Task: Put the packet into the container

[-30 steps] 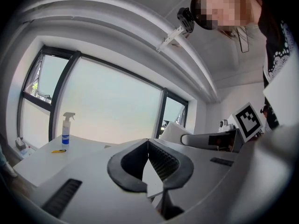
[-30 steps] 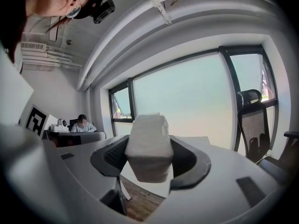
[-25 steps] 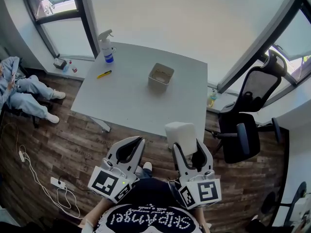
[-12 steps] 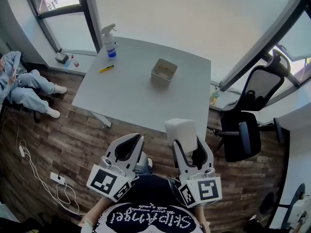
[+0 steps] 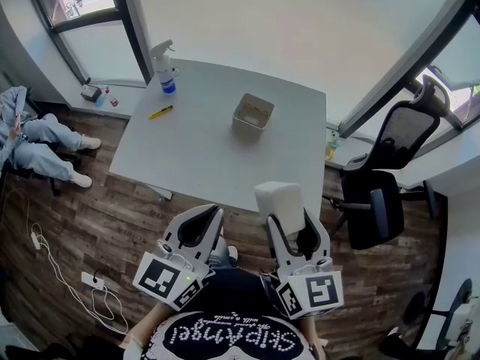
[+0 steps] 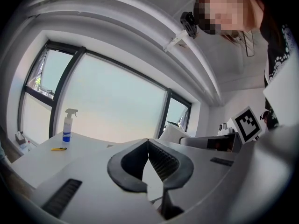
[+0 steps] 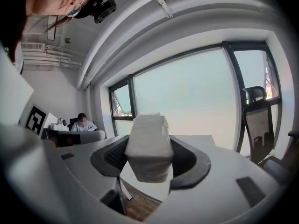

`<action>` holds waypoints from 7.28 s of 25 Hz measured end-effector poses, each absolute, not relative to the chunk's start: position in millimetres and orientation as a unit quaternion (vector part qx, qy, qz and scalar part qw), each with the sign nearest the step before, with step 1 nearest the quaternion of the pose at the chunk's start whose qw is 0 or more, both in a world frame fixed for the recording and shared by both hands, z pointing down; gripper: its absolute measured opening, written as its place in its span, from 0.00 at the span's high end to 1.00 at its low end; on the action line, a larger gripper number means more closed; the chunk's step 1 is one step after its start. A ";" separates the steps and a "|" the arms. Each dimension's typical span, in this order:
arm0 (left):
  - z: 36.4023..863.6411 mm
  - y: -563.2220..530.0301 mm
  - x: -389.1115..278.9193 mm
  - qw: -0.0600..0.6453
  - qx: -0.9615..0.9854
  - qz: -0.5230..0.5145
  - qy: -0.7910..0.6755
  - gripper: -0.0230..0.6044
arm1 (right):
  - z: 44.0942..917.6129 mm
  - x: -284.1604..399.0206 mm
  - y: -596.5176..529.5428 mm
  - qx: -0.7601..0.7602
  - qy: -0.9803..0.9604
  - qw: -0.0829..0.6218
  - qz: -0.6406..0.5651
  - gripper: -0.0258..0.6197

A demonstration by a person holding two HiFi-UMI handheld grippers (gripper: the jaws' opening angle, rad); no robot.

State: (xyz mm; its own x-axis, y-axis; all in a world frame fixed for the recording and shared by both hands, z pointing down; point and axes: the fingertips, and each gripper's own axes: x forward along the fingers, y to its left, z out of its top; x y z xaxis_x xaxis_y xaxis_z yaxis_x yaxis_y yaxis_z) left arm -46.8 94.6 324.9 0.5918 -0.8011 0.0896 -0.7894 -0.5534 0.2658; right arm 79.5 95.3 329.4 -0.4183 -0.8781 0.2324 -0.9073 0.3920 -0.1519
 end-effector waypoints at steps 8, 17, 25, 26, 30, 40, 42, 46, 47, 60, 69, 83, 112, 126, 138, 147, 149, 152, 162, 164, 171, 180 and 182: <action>323.7 54.6 -52.1 0.153 0.889 -0.007 -0.432 0.95 | 327.3 74.8 63.6 0.553 -0.819 0.063 0.143 0.56; 333.1 24.8 -53.6 0.169 0.899 -0.002 -0.405 0.95 | 337.6 78.4 39.9 0.581 -0.795 0.067 0.160 0.56; 328.6 2.7 -72.6 0.148 0.904 -0.009 -0.401 0.95 | 330.7 65.0 19.2 0.595 -0.790 0.052 0.140 0.56; 328.3 1.2 -74.7 0.146 0.904 -0.009 -0.400 0.95 | 330.4 62.1 17.9 0.595 -0.790 0.051 0.140 0.56; 327.1 -5.2 -83.7 0.144 0.905 -0.007 -0.399 0.95 | 329.1 50.4 12.9 0.594 -0.791 0.048 0.142 0.56; 334.2 -12.8 -100.8 0.159 0.899 -0.009 -0.409 0.95 | 331.3 29.7 3.2 0.582 -0.798 0.067 0.142 0.56; 335.2 -14.4 -101.1 0.161 0.898 -0.010 -0.410 0.95 | 332.6 29.7 0.8 0.580 -0.799 0.070 0.143 0.56; 334.5 -17.5 -99.8 0.161 0.895 -0.011 -0.415 0.95 | 332.9 32.7 -3.9 0.576 -0.801 0.071 0.145 0.56; 334.6 -18.3 -99.4 0.161 0.895 -0.010 -0.416 0.95 | 333.2 33.4 -5.2 0.575 -0.802 0.072 0.146 0.56; 339.9 -42.1 -73.0 0.171 0.895 0.003 -0.412 0.95 | 342.1 56.3 -29.7 0.570 -0.802 0.076 0.162 0.56; 335.2 -64.6 -45.0 0.167 0.895 -0.005 -0.414 0.95 | 340.2 86.6 -49.9 0.573 -0.801 0.075 0.158 0.56; 337.8 -83.4 -12.8 0.160 0.893 -0.009 -0.420 0.95 | 348.4 111.0 -68.3 0.561 -0.810 0.074 0.154 0.56; 327.0 -105.1 -33.1 0.154 0.900 0.005 -0.408 0.95 | 346.7 86.9 -84.6 0.569 -0.801 0.082 0.164 0.56; 320.8 -101.6 -28.4 0.145 0.905 -0.001 -0.399 0.95 | 338.9 82.3 -80.9 0.570 -0.804 0.074 0.153 0.56; 323.3 -102.7 -34.2 0.143 0.899 0.001 -0.415 0.95 | 333.7 79.6 -84.6 0.561 -0.813 0.074 0.139 0.56; 324.4 -106.3 -33.1 0.146 0.899 0.003 -0.412 0.95 | 329.9 85.4 -110.6 0.562 -0.815 0.086 0.112 0.56; 325.4 -108.3 -37.2 0.147 0.897 0.003 -0.417 0.95 | 328.1 81.8 -117.8 0.557 -0.819 0.087 0.106 0.56; 327.9 -111.6 -43.6 0.151 0.893 0.004 -0.424 0.95 | 326.8 74.9 -128.9 0.548 -0.826 0.089 0.098 0.56; 336.7 -126.0 -58.3 0.159 0.883 0.009 -0.441 0.95 | 340.4 60.8 -168.1 0.530 -0.837 0.100 0.099 0.56; 337.9 -128.9 -59.7 0.161 0.882 0.010 -0.443 0.95 | 341.7 59.8 -175.1 0.530 -0.836 0.100 0.103 0.56; 341.2 -136.2 -61.2 0.168 0.878 0.011 -0.447 0.95 | 347.4 59.2 -195.2 0.530 -0.835 0.103 0.108 0.56; 348.3 -143.6 -67.8 0.178 0.868 0.017 -0.464 0.95 | 377.6 55.6 -219.5 0.518 -0.837 0.130 0.119 0.56; 349.6 -145.0 -68.8 0.180 0.865 0.018 -0.468 0.95 | 384.2 55.4 -225.0 0.516 -0.837 0.135 0.121 0.56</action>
State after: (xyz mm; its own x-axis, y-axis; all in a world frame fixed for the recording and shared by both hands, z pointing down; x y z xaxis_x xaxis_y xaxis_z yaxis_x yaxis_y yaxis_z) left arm -68.8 -145.0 349.6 0.5609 -0.8037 0.1988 -0.8163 -0.4969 0.2946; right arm 55.4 -225.0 384.2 -0.4302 -0.8320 0.3504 -0.8971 0.4375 -0.0627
